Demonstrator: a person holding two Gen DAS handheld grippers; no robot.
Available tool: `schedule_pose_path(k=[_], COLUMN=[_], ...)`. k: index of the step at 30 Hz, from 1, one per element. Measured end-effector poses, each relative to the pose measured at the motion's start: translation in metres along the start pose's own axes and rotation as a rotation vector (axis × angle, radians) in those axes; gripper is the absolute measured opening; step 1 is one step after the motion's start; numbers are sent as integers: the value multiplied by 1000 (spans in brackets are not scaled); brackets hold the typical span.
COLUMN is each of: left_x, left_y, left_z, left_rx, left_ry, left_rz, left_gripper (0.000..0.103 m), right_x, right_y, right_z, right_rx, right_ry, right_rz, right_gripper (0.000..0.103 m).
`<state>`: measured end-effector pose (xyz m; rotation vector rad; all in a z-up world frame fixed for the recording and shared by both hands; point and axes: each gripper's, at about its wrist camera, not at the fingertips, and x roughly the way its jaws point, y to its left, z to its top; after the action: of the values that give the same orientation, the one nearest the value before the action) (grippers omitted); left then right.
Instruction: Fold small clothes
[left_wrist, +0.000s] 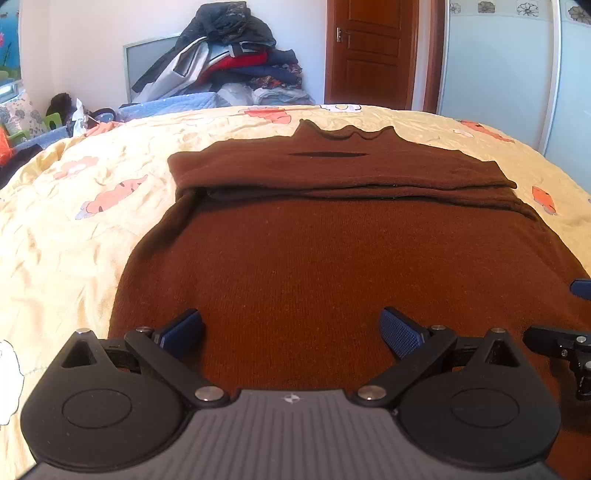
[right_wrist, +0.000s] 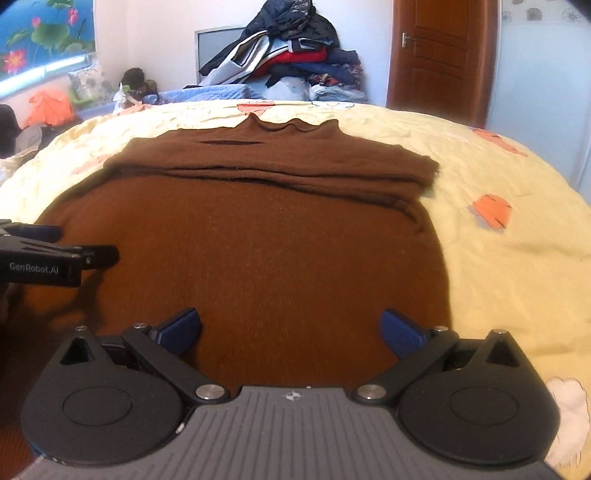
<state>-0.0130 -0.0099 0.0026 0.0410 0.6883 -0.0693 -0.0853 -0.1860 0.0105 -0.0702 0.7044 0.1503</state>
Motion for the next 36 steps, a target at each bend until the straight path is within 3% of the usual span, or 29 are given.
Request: schedule_pose_path(k=[13,18,36], left_x=[-43,-67,-67], left_y=[-11,-17,-16], left_z=[-25,-54,-54], left_rx=[-15,-10,-7], left_ry=[47,-14,-19], left_rz=[22,19,5], left_gripper=[103,103,103], right_x=[-7,-24,-27], right_y=[5,12,11], right_z=[-6,-21,-27], right_rx=[5,-4,-5], right_ry=[15,20,-5], right_rz=[-22,-23,-10], right_gripper=[103,103,103])
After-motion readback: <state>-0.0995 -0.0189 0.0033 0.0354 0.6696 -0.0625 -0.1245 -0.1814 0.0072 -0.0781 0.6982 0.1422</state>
